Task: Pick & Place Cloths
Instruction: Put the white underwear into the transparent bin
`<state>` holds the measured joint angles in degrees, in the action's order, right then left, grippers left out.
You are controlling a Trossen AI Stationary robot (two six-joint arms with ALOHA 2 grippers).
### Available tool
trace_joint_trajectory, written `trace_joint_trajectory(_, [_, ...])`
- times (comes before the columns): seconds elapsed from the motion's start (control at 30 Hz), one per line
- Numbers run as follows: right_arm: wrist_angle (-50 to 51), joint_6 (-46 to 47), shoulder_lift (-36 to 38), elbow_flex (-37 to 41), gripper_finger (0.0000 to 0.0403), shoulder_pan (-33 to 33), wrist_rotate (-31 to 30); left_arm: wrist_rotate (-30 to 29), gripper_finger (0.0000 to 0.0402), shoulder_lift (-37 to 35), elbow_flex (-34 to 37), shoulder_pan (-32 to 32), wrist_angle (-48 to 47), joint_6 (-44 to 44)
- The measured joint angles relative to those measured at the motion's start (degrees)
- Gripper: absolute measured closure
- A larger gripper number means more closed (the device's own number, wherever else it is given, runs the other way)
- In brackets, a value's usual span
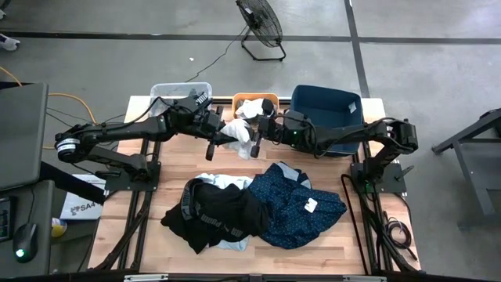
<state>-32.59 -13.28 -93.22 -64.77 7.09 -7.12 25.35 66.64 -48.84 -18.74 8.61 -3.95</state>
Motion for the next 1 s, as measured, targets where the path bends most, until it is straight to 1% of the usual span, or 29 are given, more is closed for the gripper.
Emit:
trace_joint_trajectory(0.13, [0.4,3.1,0.5,0.0,0.0289,-0.4,-0.5,-2.3,0.0383,-0.1,0.0,0.0,-1.7,-0.8])
trace_joint_trajectory(0.2, [0.5,4.6,0.7,0.0,0.0254,-0.7,-1.7,-5.0,0.0383,-0.3,0.0,0.0,-2.6,-0.8])
trace_joint_trajectory(0.27, [2.3,5.9,1.5,0.0,0.0218,-0.8,-4.2,-8.0,0.0383,-1.0,0.0,0.0,-4.2,-1.7])
trace_joint_trajectory(0.4, [5.5,7.6,3.0,-0.1,0.0157,-1.2,-11.3,-17.3,0.0379,-3.6,0.0,0.0,-8.3,-2.6])
trace_joint_trajectory(0.5, [6.6,8.9,3.3,-0.1,0.0128,-1.2,-13.9,-26.1,0.0377,-6.3,0.0,0.0,-11.9,-4.1])
trace_joint_trajectory(0.63, [7.7,9.2,3.5,-0.1,0.0109,-1.5,-13.7,-39.8,0.0375,-9.9,0.0,0.0,-16.2,-4.9])
trace_joint_trajectory(0.8, [8.8,9.2,3.5,-0.1,0.0109,-1.9,-13.7,-57.4,0.0374,-13.0,0.0,0.0,-20.2,-5.3])
trace_joint_trajectory(0.9, [8.8,9.2,3.5,-0.1,0.0111,-2.0,-13.8,-65.9,0.0375,-13.4,0.0,0.0,-21.8,-5.3])
trace_joint_trajectory(1.0, [9.2,9.2,3.5,-0.1,0.0111,-2.0,-13.6,-72.3,0.038,-13.3,0.0,0.0,-23.1,-5.3])
